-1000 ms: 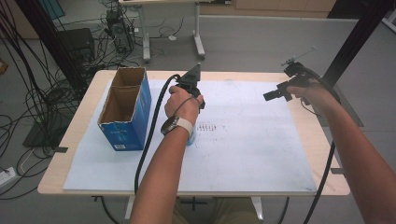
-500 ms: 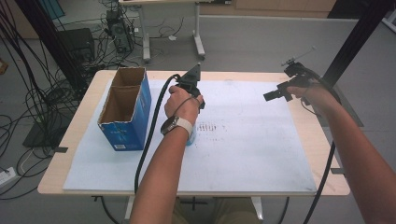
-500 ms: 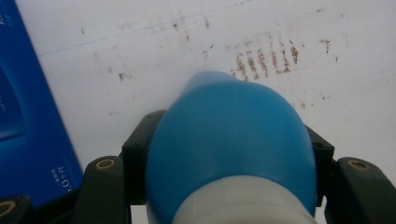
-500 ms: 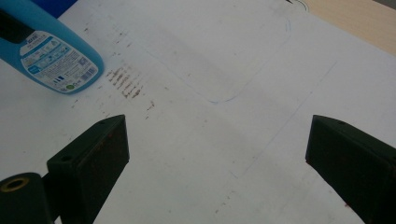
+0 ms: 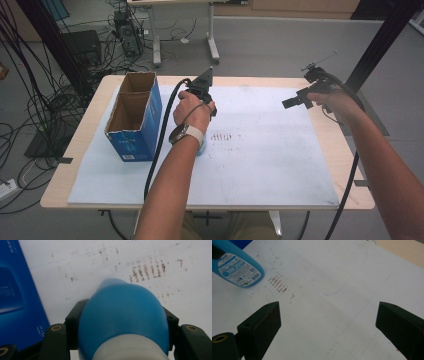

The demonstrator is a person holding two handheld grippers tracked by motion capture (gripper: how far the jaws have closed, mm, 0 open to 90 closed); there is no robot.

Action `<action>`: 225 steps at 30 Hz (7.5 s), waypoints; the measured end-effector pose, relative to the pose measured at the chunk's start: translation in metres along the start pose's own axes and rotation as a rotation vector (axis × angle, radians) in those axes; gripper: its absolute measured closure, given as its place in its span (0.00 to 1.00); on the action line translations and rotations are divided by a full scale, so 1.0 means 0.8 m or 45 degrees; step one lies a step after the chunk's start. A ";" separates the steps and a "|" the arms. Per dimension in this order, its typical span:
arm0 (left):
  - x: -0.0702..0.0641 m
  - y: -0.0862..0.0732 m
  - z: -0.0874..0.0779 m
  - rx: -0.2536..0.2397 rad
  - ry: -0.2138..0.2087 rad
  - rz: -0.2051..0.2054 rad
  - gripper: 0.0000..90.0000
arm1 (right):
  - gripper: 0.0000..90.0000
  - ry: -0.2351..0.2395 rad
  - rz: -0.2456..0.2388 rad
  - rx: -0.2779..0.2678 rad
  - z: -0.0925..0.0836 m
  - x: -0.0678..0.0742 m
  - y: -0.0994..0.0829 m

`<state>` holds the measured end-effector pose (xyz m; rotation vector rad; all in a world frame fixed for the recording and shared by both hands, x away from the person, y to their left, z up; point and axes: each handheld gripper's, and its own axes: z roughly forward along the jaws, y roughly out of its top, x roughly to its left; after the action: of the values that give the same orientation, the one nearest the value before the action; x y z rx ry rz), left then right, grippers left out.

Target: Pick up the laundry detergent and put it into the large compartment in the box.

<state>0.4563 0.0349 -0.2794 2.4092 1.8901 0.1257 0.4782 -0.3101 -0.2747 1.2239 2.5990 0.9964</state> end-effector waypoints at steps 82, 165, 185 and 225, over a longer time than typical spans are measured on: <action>0.034 -0.007 -0.176 -0.122 -0.028 -0.007 0.44 | 0.07 -0.008 -0.006 -0.005 -0.003 0.005 0.003; 0.201 -0.033 -0.231 -0.189 0.056 -0.208 0.44 | 0.07 -0.017 0.016 0.028 0.011 0.003 0.008; 0.219 -0.034 -0.198 -0.178 0.070 -0.210 0.44 | 0.07 -0.022 0.024 0.041 0.014 0.004 0.007; 0.229 -0.039 -0.118 -0.113 0.056 -0.189 0.43 | 0.07 -0.024 0.037 0.044 0.014 0.001 0.001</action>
<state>0.4594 0.2211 -0.1861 2.2191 2.0281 0.2499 0.4821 -0.3038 -0.2829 1.2763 2.6018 0.9442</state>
